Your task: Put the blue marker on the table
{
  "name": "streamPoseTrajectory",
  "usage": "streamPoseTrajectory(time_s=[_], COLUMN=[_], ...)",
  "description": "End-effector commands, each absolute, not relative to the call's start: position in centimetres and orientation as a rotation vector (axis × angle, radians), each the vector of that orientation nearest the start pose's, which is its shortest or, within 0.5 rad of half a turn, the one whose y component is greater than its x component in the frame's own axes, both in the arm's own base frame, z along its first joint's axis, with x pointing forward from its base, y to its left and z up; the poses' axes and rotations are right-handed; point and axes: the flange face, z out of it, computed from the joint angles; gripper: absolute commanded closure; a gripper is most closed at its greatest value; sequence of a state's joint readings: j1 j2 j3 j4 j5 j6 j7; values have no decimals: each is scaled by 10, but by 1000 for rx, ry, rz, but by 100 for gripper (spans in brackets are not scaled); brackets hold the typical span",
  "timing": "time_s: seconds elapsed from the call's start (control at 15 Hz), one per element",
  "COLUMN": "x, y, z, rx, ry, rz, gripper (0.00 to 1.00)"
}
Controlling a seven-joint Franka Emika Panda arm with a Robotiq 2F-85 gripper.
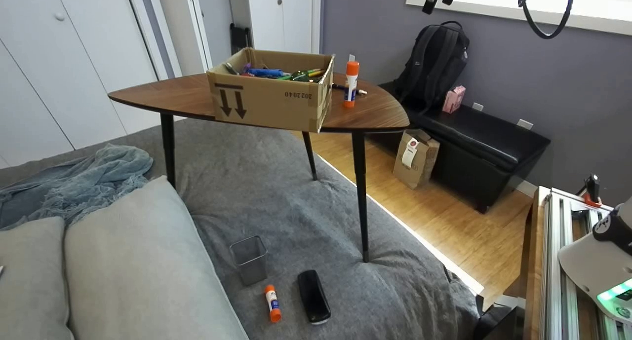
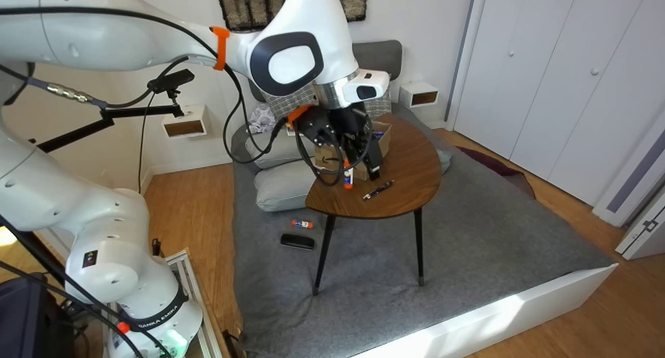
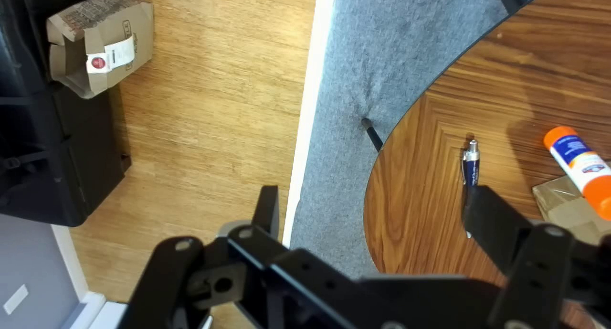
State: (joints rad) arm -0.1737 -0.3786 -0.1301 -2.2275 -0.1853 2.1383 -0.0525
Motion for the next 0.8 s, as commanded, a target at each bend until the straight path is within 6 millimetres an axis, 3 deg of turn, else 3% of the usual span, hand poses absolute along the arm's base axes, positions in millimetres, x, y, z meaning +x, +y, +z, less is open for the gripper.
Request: streamPoseTrajectory(time_s=[0.0, 0.13, 0.47, 0.73], x=[458, 473, 523, 565], y=[-141, -120, -33, 23], z=[559, 566, 565, 564], rx=[-3272, -3229, -3208, -3186], ry=[302, 299, 334, 376], rz=[-440, -431, -383, -386], gripper=[0, 0, 0, 0])
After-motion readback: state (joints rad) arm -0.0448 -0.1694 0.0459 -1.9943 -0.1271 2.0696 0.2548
